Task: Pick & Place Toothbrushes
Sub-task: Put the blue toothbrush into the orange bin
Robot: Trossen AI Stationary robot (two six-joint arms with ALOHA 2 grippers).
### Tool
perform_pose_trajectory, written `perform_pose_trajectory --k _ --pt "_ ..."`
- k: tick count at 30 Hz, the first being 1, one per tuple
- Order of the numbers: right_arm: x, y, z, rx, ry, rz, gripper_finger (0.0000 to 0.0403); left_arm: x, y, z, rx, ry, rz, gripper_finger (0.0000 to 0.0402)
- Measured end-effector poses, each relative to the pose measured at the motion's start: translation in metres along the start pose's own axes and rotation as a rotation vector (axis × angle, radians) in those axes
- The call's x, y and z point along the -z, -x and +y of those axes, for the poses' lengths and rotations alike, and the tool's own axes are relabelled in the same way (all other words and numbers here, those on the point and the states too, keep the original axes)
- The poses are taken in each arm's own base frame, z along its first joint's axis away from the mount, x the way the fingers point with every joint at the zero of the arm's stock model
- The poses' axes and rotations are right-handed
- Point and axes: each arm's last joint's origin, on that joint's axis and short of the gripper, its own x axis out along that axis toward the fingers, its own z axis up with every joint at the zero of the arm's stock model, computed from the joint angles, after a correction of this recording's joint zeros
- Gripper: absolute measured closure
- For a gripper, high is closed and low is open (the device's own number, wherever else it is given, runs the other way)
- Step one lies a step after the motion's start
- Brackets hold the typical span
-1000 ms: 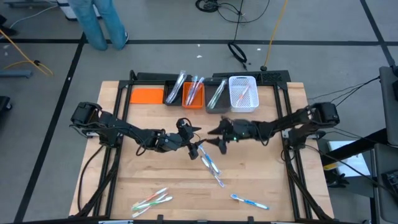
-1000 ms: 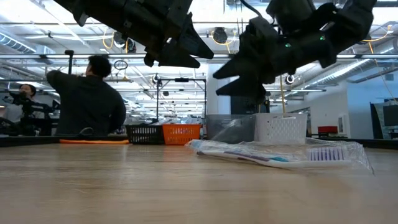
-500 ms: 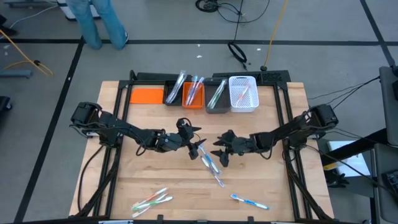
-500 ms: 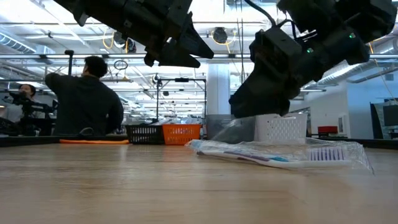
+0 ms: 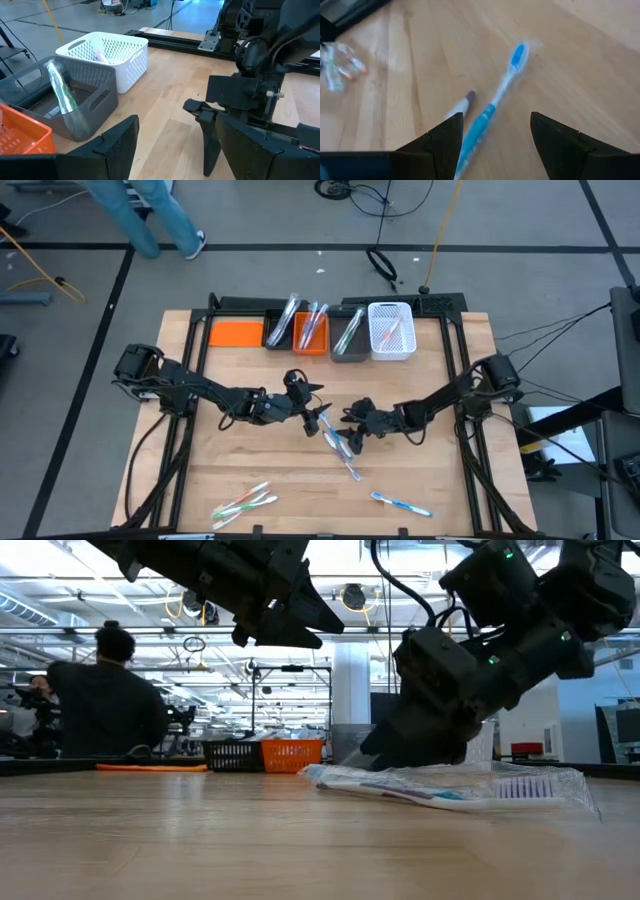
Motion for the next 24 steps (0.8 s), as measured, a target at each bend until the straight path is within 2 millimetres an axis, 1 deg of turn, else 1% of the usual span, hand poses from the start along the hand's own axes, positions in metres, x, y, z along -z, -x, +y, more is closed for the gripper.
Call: perform_pose_trajectory --k 5,13,20,24 --pt "0.007 -0.006 -0.003 0.0 -0.036 0.008 0.018 0.0 0.0 0.0 0.0 -0.001 0.0 0.0133" --pt "0.01 -0.017 0.001 -0.009 -0.031 0.022 0.0215 0.0 0.0 0.0 0.0 -0.004 0.0 0.0133" --pt "0.011 -0.021 0.002 -0.023 -0.027 0.037 0.0257 0.0 0.0 0.0 -0.001 -0.01 0.004 0.0133" --pt "0.011 -0.021 0.002 -0.028 -0.027 0.045 0.0298 0.0 0.0 0.0 -0.001 -0.011 0.004 0.0133"
